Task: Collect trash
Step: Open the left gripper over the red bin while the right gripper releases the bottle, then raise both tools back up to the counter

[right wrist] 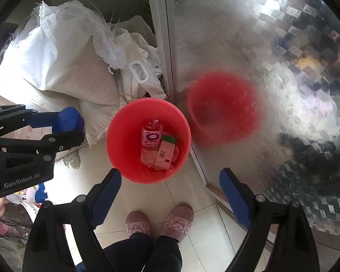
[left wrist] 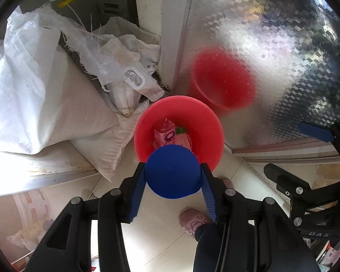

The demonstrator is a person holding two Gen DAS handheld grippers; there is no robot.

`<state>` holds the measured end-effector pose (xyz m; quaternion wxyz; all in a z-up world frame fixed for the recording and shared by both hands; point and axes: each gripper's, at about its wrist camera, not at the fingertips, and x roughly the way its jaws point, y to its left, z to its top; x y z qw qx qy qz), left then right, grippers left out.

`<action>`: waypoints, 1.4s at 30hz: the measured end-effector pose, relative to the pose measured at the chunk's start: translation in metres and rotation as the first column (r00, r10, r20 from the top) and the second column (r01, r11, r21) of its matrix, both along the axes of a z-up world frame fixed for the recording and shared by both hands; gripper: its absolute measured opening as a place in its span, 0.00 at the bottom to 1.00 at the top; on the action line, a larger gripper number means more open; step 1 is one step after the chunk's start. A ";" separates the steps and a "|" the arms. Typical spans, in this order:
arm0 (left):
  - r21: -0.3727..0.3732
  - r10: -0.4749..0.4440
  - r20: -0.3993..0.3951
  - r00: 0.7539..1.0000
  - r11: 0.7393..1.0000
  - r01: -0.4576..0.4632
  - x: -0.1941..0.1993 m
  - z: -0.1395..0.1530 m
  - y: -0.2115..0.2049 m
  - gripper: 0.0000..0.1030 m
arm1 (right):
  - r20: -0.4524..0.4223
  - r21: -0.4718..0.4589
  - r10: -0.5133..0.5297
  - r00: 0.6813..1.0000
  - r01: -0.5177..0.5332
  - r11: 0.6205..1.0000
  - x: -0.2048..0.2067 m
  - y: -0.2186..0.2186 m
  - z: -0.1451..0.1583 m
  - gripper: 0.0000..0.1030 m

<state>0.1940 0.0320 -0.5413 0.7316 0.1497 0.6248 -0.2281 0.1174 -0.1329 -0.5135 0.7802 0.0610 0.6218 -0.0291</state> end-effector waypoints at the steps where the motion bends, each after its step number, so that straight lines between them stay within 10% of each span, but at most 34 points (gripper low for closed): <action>1: -0.003 -0.005 0.002 1.000 1.000 0.005 0.000 -0.001 -0.001 0.43 | 0.001 0.001 0.000 1.000 0.000 1.000 0.000 0.000 0.000 0.85; 24: -0.035 0.005 0.021 1.000 0.999 -0.004 -0.009 0.037 0.015 0.57 | 0.041 -0.024 0.034 0.999 -0.033 0.999 -0.007 0.013 0.029 0.85; 42: -0.056 0.063 0.116 0.991 0.997 -0.057 -0.055 0.219 0.056 0.67 | 0.178 -0.040 0.044 0.983 -0.037 0.999 -0.036 0.040 0.195 0.85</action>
